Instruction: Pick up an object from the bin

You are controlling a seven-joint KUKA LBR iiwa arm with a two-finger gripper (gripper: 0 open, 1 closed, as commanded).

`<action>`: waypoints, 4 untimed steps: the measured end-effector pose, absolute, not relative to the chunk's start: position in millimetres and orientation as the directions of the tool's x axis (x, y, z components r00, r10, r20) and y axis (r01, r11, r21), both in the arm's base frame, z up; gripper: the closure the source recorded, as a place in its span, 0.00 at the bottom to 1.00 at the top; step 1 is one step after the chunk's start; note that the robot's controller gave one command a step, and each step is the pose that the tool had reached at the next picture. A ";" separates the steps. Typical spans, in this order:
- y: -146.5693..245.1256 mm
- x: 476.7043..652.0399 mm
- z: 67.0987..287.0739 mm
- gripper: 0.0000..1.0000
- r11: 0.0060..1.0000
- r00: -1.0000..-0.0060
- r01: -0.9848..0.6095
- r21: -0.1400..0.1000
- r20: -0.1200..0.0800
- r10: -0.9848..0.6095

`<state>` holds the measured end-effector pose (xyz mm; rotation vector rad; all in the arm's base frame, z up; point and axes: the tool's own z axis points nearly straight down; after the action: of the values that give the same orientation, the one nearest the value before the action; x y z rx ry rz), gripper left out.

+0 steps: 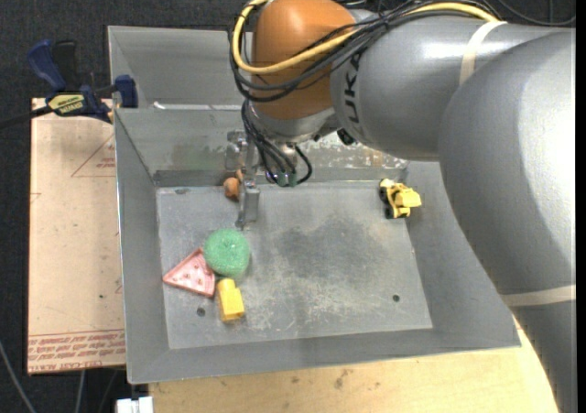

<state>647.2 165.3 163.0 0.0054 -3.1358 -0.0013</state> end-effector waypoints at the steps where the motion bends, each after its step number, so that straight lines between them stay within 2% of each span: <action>1: 164.7 648.6 168.5 0.00 1.000 -1.000 -0.001 0.002 -0.002 -0.001; 2: 149.2 609.3 116.1 0.00 1.000 -1.000 -0.001 0.003 -0.006 -0.001; 3: 162.5 599.7 83.1 0.00 0.998 -0.998 -0.064 0.000 0.005 -0.064; 4: 185.0 585.5 69.7 1.00 0.965 -0.965 -0.261 0.002 -0.001 -0.261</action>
Offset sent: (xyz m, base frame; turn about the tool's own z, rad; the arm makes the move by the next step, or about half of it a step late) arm -0.0651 -0.0281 -0.0836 0.0014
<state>585.5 185.0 69.7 0.4142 -3.1147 -0.0025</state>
